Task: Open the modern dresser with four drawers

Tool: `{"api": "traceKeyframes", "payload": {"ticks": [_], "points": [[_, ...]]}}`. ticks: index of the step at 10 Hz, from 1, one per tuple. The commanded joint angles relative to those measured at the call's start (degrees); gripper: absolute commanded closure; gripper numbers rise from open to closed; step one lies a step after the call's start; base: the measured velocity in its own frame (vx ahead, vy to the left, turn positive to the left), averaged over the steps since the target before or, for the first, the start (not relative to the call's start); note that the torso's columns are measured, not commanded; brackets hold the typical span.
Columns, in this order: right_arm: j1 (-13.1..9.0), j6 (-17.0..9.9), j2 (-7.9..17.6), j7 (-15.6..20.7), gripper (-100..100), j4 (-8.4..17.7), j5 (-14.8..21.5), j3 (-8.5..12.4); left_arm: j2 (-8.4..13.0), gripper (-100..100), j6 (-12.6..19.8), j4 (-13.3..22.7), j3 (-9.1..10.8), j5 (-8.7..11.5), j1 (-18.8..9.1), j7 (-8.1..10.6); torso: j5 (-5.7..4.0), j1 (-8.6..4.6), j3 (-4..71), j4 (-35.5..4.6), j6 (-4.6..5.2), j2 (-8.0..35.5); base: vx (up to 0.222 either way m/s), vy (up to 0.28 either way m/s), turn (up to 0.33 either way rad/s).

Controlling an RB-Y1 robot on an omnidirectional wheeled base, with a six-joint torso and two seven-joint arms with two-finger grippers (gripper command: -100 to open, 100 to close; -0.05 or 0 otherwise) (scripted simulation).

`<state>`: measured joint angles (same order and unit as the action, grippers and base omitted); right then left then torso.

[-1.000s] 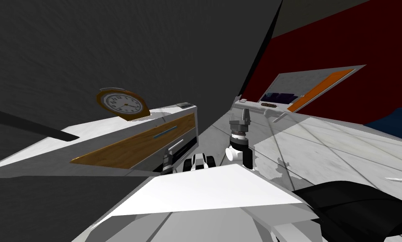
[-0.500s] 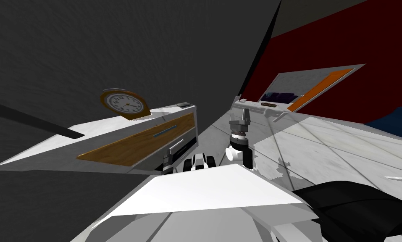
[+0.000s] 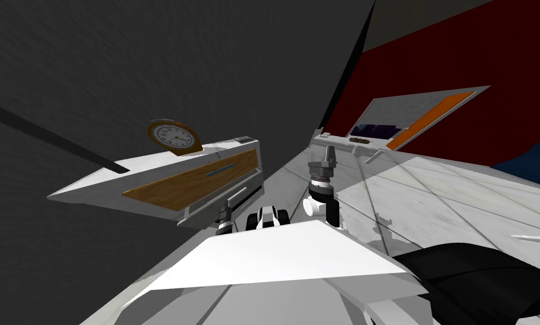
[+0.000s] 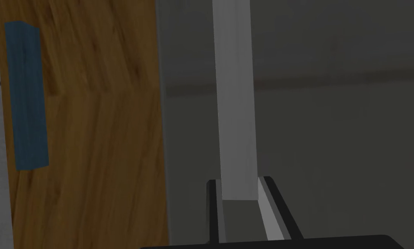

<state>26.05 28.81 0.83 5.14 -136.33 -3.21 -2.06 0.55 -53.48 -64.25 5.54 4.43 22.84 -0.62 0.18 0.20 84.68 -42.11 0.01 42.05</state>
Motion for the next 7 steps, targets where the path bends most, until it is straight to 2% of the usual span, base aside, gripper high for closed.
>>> {"api": "traceKeyframes", "payload": {"ticks": [1,2,3,6,7], "points": [[0.0,0.0,0.0,0.0,0,0.0,0.0,0.0,-0.29,100,0.62,-0.58,-0.43,-0.25,0.99,-0.08,0.01,-0.1,-0.12,0.0,-0.02,0.15,-0.14,-0.119,0.018],[-0.01,0.0,-0.01,0.0,0,0.0,0.0,-0.01,-0.4,100,0.82,-0.89,-0.61,-0.35,1.38,-0.11,0.03,-0.17,-0.17,0.02,0.02,0.19,-0.161,-0.147,0.022],[-0.01,0.0,-0.01,0.0,0,0.0,0.0,-0.01,-0.12,-100,2.1,-3.49,-0.31,-0.18,1.61,0.03,0.04,-0.21,-0.14,0.02,0.08,0.14,-0.088,-0.084,0.006],[0.02,0.0,0.01,0.0,0,0.0,0.0,0.01,0.67,-100,6.66,-8.88,0.02,0.1,2.96,0.67,-0.05,0.14,0.15,-0.03,0.0,-0.2,-0.005,-0.008,-0.01],[0.02,0.0,0.01,0.0,0,0.0,0.0,0.01,0.67,-100,6.66,-9.2,0.02,0.1,2.96,0.67,-0.14,-0.11,0.0,-0.11,-0.01,0.07,0.003,-0.005,0.002]]}}
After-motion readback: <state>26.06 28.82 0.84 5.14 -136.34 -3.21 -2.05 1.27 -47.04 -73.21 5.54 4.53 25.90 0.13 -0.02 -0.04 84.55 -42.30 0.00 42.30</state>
